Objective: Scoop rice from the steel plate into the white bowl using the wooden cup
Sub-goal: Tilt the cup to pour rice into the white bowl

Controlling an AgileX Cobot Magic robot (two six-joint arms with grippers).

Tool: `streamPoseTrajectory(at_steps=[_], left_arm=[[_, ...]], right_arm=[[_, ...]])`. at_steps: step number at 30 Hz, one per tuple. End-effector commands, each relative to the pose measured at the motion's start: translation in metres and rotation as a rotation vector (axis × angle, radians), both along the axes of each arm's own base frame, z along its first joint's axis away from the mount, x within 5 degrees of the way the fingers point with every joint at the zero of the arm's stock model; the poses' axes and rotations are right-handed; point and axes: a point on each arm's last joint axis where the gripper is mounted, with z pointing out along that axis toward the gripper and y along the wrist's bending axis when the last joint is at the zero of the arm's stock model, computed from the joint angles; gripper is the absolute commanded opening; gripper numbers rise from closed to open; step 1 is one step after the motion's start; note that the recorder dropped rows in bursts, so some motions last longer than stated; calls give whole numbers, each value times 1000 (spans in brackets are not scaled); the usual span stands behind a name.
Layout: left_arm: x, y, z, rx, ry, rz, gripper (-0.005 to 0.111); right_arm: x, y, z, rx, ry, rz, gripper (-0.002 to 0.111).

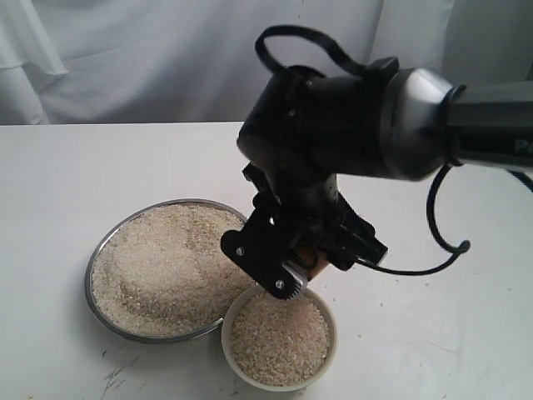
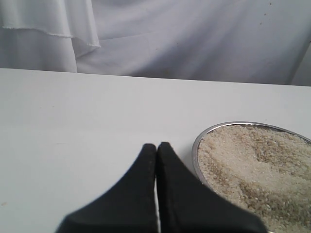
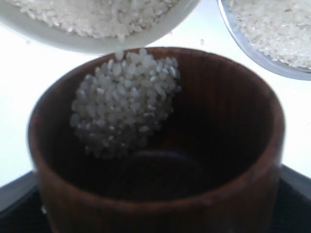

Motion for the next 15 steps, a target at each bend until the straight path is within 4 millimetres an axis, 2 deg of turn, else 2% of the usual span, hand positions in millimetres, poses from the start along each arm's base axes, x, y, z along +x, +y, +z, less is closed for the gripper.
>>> streamPoseTrajectory(at_steps=[1,8,15], left_arm=[[0,0,-1,-4,-7,-1,0],[0,0,-1,-4,-7,-1,0],[0,0,-1,-4,-7,-1,0]], right_arm=[[-11,4,-2,-30,-90,27,0],[-23,8,-8,-72,-112,80,0],[-36,9,-15,-156,-207,131,0]])
